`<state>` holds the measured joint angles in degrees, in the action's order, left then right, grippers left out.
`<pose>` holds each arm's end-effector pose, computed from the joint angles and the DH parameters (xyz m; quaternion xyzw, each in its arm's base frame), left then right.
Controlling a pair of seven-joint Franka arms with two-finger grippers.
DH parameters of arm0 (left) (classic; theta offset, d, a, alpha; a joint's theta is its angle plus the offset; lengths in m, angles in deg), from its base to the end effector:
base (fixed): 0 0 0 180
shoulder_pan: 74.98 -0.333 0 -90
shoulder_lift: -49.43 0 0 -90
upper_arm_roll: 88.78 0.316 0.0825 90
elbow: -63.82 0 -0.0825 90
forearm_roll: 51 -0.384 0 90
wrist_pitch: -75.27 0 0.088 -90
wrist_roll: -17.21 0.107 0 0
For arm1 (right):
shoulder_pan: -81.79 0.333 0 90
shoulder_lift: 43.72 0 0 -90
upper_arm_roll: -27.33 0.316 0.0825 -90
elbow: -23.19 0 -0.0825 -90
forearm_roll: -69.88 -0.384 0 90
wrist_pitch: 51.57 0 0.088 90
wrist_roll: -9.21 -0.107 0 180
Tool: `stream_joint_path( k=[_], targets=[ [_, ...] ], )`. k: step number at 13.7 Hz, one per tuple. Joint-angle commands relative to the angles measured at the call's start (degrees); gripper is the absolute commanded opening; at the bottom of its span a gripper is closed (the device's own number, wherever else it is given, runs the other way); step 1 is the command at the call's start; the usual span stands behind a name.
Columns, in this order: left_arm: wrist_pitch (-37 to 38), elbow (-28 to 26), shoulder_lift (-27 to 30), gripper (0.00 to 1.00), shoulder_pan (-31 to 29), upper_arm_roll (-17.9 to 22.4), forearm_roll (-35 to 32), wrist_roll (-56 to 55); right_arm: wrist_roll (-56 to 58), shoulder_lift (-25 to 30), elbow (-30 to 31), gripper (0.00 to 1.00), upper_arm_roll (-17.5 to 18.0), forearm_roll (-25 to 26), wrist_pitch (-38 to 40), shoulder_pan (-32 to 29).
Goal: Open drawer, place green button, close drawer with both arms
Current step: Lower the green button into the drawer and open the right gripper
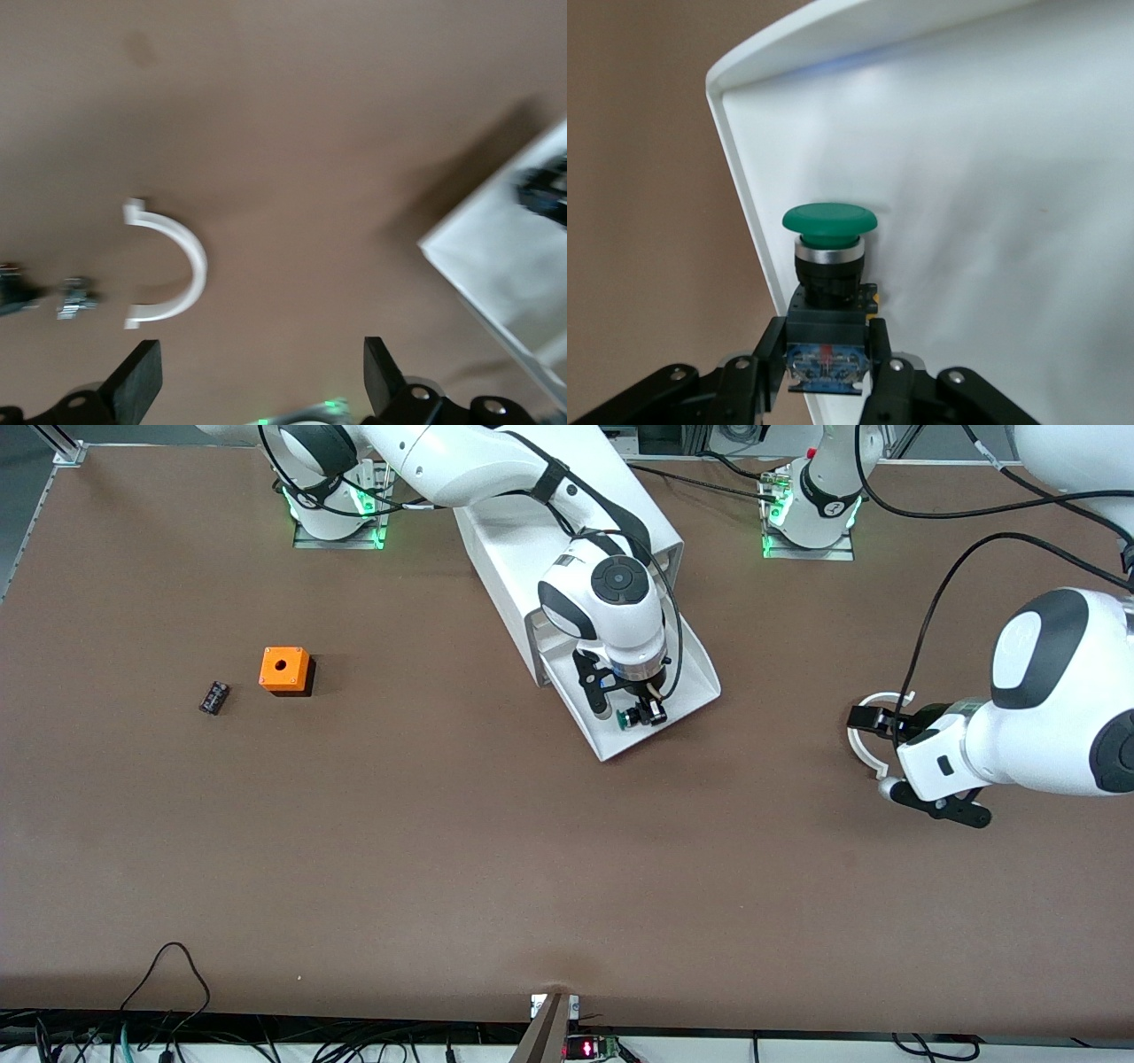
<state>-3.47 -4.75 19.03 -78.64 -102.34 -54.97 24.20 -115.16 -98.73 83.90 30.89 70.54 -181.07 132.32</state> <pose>0.6640 -0.0703 0.4612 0.9755 -0.1384 -0.1695 0.0223 0.4833 0.6362 0.2721 -0.8040 0.5819 0.0172 0.1210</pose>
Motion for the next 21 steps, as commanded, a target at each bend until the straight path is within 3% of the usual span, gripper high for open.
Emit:
stream_joint_path(
  k=[1, 4, 6, 9, 13, 15, 18, 21],
  targets=[
    [-4.3, 3.3, -0.4, 1.00, 0.8, 0.5, -3.9, 0.0, -1.4, -0.6, -1.3, 1.00, -0.6, 1.5, 0.1, 0.9],
    [-6.6, 3.4, -0.4, 1.00, 0.4, 1.1, -4.0, -0.3, -0.3, 0.0, -1.8, 1.00, -0.7, 1.5, 3.0, 0.0],
    [-6.6, 2.8, -0.4, 1.00, 0.1, 1.0, -3.6, -1.4, 6.4, 2.0, -3.2, 1.00, -0.7, 1.5, 7.7, -1.3],
    [-8.2, 0.7, -0.5, 1.00, 0.6, 0.7, -3.3, -10.5, 13.4, 5.2, -4.3, 1.00, 0.3, 0.9, 11.0, -6.0],
    [-14.8, -5.5, -0.1, 1.00, 0.6, 0.5, 1.1, -22.7, 30.6, 10.5, -4.2, 1.00, 0.9, -2.4, 15.0, -12.9],
    [-18.1, -8.9, -0.1, 1.00, 0.7, -1.8, 1.0, -29.4, 39.9, 12.5, -4.1, 1.00, 1.0, -4.2, 17.6, -16.9],
    [-25.0, -15.4, -0.1, 1.00, 1.0, -6.0, 0.1, -42.6, 56.0, 15.4, -3.8, 1.00, 0.7, -5.8, 24.3, -22.4],
    [-33.5, -22.2, -0.1, 1.00, 4.2, -6.6, -0.1, -48.7, 73.1, 17.6, -3.7, 1.00, 0.4, -5.8, 32.7, -27.8]
  ],
)
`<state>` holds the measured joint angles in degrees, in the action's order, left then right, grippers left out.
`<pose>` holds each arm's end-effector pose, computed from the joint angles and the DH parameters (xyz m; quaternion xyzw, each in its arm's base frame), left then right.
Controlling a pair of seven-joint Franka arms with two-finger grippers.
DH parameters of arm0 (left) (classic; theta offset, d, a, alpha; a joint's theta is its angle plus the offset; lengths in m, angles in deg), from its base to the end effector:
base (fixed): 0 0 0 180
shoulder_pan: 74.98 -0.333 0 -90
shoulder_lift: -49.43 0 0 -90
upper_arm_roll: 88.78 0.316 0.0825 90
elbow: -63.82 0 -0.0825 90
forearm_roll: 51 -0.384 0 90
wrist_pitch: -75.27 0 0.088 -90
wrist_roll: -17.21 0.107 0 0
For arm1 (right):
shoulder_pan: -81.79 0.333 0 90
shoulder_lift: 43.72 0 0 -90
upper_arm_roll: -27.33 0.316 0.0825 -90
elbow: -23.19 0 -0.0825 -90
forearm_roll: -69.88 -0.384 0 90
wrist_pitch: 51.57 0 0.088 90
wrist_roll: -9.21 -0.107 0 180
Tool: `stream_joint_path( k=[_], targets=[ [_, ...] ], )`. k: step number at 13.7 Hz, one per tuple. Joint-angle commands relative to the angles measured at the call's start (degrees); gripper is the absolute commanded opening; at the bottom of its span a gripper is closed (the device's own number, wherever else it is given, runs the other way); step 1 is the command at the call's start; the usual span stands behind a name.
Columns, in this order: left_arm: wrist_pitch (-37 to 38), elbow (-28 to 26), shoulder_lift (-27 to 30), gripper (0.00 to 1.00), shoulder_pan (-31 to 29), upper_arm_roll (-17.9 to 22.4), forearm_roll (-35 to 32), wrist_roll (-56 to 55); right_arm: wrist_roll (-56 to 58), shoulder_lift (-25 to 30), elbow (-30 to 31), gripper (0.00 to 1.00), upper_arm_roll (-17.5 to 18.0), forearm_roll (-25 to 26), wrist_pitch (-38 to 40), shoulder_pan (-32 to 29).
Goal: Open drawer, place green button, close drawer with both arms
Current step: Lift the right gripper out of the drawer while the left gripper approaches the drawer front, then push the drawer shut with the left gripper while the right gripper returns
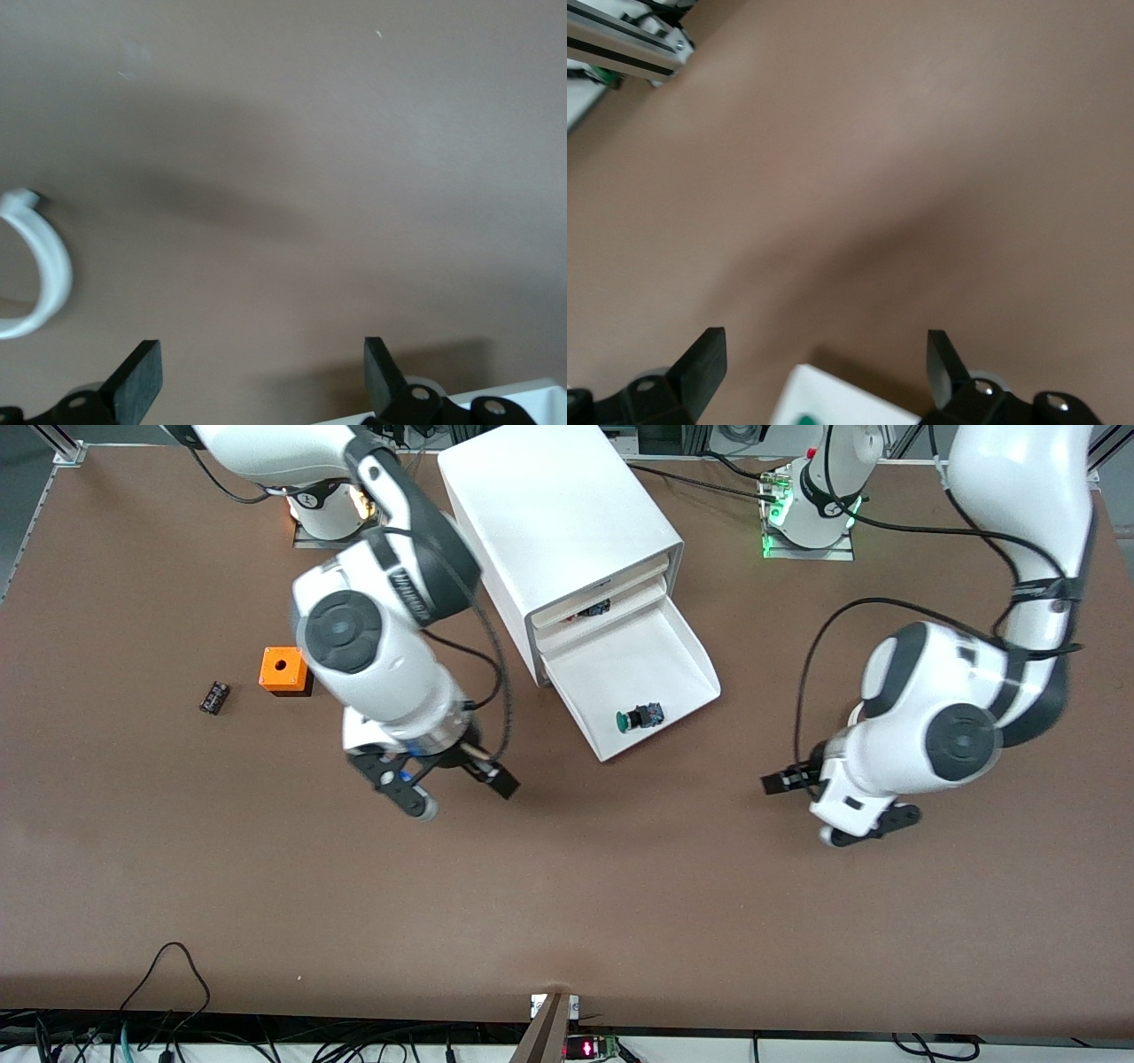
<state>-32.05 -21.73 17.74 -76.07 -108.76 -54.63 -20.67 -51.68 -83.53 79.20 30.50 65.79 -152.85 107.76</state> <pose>0.6589 -0.1813 0.3532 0.9809 0.1703 -0.0911 0.0215 0.6623 0.3599 0.4688 -0.9559 0.2849 0.0032 0.0713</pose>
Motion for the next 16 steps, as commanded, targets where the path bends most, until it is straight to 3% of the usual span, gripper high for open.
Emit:
stream_joint_path(
  k=[1, 4, 6, 8, 12, 16],
  targets=[
    [-7.8, -7.4, 1.1, 1.00, 2.1, -0.2, -0.4, -5.3, 14.2, 3.1, 1.0, 1.00, 0.8, -1.0, 6.5, -5.0],
    [-19.1, -15.1, 1.0, 1.00, 5.5, -0.2, -0.7, -11.1, 27.2, 7.9, 7.4, 1.00, 0.2, -0.5, 7.9, -10.1],
    [-24.8, -18.5, 0.6, 1.00, 8.5, -0.2, -5.2, -18.0, 34.3, 12.2, 13.0, 1.00, -1.2, -0.7, 7.6, -12.0],
    [-25.0, -18.6, -0.5, 1.00, 9.7, -0.4, -10.1, -23.5, 40.3, 16.2, 18.2, 1.00, -3.9, -0.9, 7.3, -12.3],
    [-25.4, -19.1, -1.7, 1.00, 11.0, -0.8, -10.5, -25.3, 49.2, 22.4, 25.2, 1.00, -8.8, -0.8, 7.4, -12.3],
    [-24.6, -20.9, -1.5, 1.00, 12.4, -2.1, -9.8, -25.8, 51.4, 30.4, 32.4, 1.00, -10.9, -0.1, 7.9, -12.2]
  ],
)
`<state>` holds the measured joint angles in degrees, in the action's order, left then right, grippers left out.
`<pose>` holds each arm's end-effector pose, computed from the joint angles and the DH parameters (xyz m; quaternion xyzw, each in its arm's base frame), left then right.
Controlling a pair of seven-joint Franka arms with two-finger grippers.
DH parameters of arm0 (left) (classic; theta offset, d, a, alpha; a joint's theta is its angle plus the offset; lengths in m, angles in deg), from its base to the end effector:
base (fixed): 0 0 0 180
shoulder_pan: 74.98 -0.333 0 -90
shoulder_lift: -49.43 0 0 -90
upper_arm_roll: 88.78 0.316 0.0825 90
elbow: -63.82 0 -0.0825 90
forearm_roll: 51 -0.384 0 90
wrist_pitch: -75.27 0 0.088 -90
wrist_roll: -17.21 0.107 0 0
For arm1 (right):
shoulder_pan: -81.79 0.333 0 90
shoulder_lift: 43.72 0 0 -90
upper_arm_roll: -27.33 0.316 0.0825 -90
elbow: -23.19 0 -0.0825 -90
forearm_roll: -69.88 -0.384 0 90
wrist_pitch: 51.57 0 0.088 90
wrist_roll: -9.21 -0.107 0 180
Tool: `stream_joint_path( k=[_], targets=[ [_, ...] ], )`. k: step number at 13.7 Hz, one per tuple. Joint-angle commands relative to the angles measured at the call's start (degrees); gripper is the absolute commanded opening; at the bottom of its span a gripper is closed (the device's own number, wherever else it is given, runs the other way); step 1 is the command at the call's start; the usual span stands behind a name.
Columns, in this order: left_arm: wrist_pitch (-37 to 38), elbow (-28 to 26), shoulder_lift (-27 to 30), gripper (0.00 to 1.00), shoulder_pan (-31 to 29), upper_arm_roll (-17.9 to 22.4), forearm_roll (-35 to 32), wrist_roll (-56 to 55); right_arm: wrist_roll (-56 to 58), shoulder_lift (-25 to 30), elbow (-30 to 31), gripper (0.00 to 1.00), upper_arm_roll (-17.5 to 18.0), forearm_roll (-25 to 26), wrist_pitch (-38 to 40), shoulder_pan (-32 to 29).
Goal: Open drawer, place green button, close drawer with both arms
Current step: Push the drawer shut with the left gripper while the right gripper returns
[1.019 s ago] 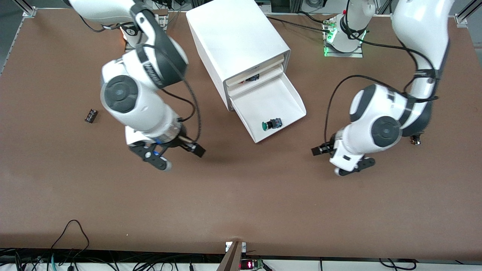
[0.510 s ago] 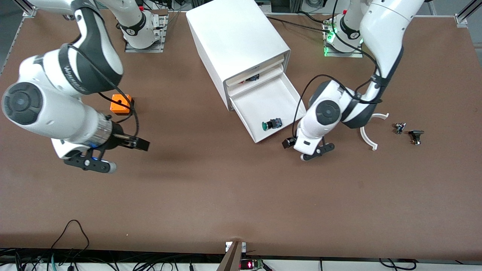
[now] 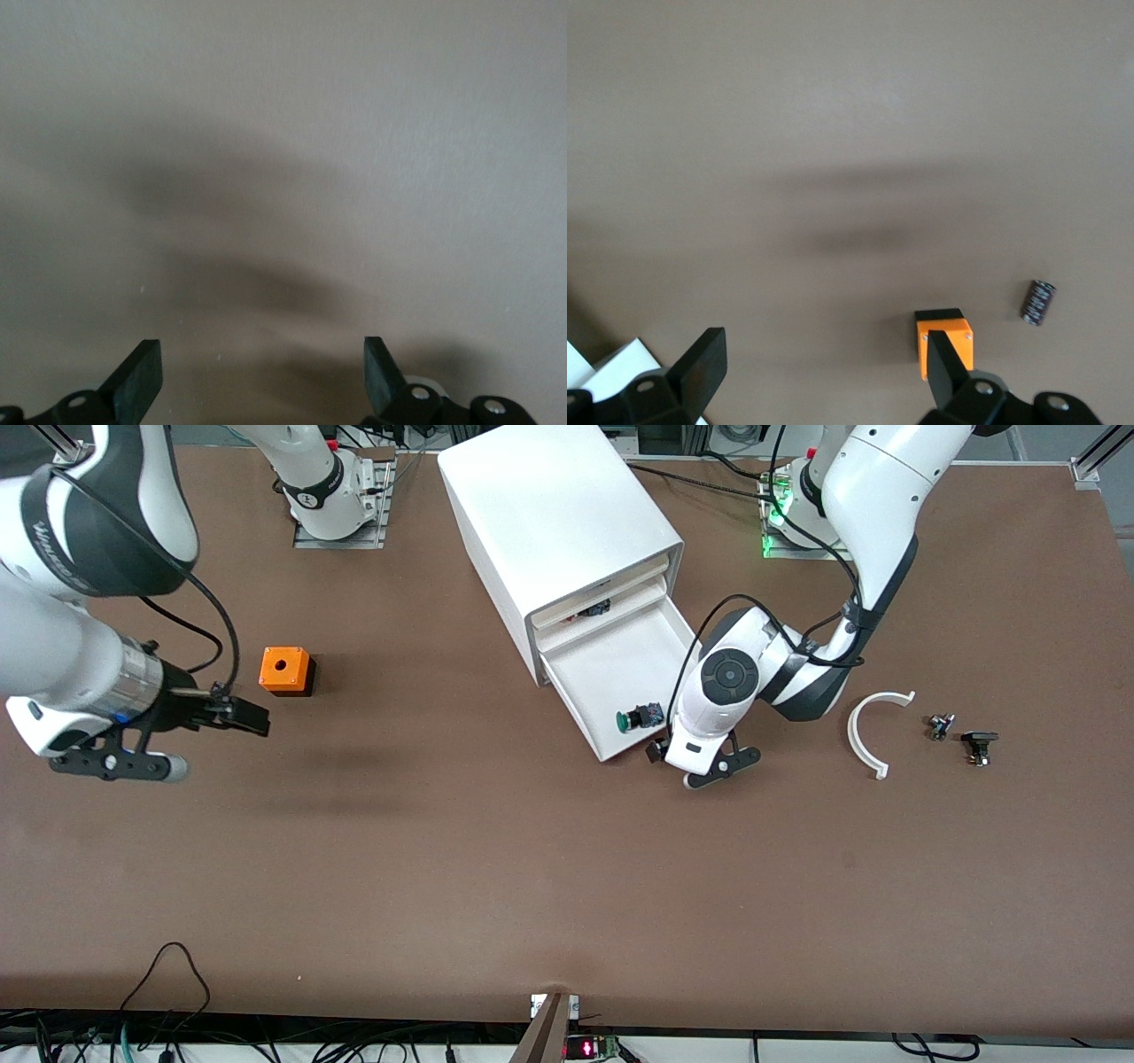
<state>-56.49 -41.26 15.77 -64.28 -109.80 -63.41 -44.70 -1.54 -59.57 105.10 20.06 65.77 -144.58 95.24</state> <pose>0.5521 -0.3196 0.2207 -0.9766 -0.2105 0.0420 0.0106 0.6301 0.0856 0.5317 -0.9982 0.0415 0.0426 0.0122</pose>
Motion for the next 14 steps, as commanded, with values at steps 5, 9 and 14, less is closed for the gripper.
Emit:
stream_joint_path(
  k=[5, 9, 14],
  targets=[
    [0.0, -3.2, 0.9, 1.00, -1.0, -5.3, -0.8, -1.6, 1.5, 9.8, 7.6, 1.00, -0.4, 1.8, 1.8, 0.3],
    [0.1, -5.7, 0.8, 1.00, -5.9, -12.4, -0.8, -1.7, 2.4, 9.5, 6.6, 1.00, -0.1, 2.3, 1.5, 0.4],
    [0.1, -8.6, 0.8, 1.00, -9.0, -18.1, -0.6, -2.2, 2.3, 9.4, 5.9, 1.00, 11.4, 4.2, 0.6, -10.2]
  ],
)
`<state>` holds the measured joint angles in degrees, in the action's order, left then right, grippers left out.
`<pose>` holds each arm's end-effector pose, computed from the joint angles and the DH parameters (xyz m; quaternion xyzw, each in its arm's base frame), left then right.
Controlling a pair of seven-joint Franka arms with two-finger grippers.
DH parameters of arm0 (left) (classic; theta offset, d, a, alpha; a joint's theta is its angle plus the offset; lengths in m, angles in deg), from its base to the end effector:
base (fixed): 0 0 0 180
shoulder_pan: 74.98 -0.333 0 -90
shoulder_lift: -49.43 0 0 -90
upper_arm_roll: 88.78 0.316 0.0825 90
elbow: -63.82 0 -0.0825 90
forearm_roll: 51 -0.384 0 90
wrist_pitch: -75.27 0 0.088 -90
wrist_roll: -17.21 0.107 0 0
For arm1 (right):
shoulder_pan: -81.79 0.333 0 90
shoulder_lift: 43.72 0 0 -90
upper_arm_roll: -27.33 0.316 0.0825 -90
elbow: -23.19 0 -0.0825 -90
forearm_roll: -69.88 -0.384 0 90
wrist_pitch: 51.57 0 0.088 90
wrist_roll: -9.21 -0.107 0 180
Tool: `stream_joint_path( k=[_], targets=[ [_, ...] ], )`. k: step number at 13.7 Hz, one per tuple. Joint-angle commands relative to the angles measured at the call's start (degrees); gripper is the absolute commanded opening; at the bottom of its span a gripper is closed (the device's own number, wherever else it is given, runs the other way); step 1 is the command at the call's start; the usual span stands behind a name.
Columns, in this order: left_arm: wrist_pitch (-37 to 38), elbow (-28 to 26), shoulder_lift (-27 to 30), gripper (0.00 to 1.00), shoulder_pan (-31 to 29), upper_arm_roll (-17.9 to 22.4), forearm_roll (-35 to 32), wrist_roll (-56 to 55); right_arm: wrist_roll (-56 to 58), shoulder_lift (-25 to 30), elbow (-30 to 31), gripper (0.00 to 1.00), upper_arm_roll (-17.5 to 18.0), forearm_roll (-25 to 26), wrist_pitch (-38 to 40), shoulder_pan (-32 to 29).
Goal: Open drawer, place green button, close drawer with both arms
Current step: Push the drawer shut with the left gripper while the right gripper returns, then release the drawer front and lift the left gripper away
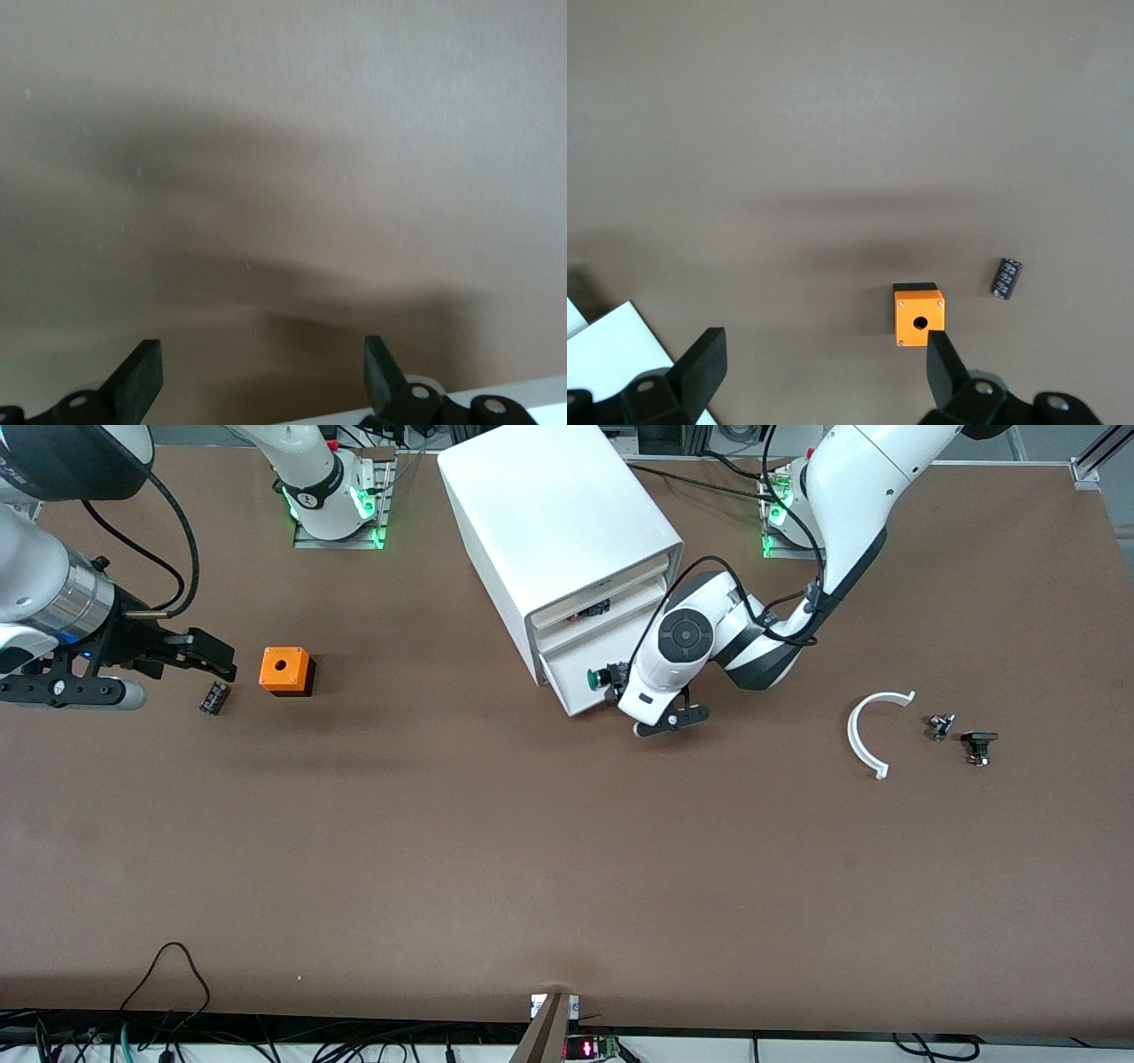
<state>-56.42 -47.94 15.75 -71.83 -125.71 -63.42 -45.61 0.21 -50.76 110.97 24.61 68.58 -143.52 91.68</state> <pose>0.4741 -0.3769 0.2202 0.9825 0.1509 -0.1072 0.0187 0.5876 0.0779 0.5753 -0.9995 0.0165 0.0259 0.0048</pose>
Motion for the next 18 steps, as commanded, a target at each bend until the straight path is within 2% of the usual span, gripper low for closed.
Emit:
stream_joint_path(
  k=[1, 4, 6, 9, 15, 18],
  targets=[
    [0.0, -2.2, 0.7, 1.00, -1.4, -2.6, -0.2, -2.3, 0.6, 0.8, 0.0, 1.00, 7.7, 1.7, -0.5, -7.6],
    [0.0, -2.3, 0.4, 1.00, -1.3, -4.5, -0.1, -5.3, 0.6, 1.1, -0.7, 1.00, 7.7, 1.7, -0.1, -7.5],
    [0.2, -2.7, 0.4, 1.00, -1.3, -6.0, 0.2, -6.8, 0.0, 0.5, -3.7, 1.00, 7.5, 1.7, 0.3, -7.5],
    [1.5, -2.8, 0.3, 1.00, -0.5, -6.2, 0.6, -7.1, 0.1, 0.4, -4.0, 1.00, 7.7, 3.8, 0.5, -6.8],
    [1.6, -3.2, -0.2, 1.00, -0.2, -7.1, 1.5, -7.6, -0.2, 0.8, -3.9, 1.00, 7.7, 4.1, 0.5, -6.7],
    [1.6, -3.6, -0.2, 1.00, -0.3, -7.7, 1.9, -7.7, 0.0, 1.3, -4.0, 1.00, 6.3, 4.1, 2.1, -6.9]
  ],
)
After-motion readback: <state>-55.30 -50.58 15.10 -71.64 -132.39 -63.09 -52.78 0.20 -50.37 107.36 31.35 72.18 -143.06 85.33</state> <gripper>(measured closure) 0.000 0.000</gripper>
